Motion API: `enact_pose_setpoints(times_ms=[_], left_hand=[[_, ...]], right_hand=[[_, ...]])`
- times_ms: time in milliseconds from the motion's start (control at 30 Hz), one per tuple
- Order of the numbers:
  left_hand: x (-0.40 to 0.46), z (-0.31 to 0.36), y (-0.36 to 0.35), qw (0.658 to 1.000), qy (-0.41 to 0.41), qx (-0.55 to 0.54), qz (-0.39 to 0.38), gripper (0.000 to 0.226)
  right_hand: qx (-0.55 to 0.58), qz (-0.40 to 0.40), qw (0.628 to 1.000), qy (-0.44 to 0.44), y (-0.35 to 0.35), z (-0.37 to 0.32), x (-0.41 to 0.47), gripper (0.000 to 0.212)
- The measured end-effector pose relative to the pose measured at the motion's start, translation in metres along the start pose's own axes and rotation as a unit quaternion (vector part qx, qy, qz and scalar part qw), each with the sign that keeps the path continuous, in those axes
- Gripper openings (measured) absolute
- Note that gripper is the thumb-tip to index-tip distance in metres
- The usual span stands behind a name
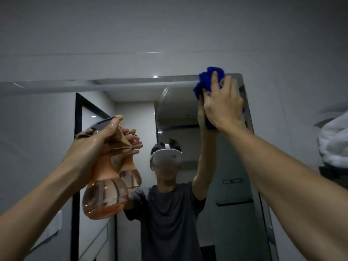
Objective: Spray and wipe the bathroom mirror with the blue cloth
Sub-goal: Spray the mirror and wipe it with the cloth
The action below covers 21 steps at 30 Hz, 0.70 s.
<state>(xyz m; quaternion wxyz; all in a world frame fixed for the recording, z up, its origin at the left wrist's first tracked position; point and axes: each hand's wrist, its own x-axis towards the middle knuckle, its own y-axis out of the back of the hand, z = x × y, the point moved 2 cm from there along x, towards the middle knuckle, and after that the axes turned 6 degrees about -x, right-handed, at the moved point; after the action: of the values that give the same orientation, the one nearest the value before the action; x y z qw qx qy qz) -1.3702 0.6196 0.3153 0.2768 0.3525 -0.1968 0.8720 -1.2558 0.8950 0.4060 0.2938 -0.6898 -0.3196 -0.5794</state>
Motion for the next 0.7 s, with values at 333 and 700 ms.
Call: enact_pose_setpoints(times_ms=[333, 700], left_hand=[[-0.008, -0.011, 0.017, 0.995, -0.007, 0.085, 0.059, 0.047], [-0.003, 0.001, 0.038, 0.999, 0.018, -0.004, 0.029, 0.035]], right_hand=[[0.018, 0.04, 0.978, 0.203, -0.012, -0.035, -0.083, 0.06], [-0.034, 0.031, 0.982, 0.185, -0.007, -0.037, -0.084, 0.057]])
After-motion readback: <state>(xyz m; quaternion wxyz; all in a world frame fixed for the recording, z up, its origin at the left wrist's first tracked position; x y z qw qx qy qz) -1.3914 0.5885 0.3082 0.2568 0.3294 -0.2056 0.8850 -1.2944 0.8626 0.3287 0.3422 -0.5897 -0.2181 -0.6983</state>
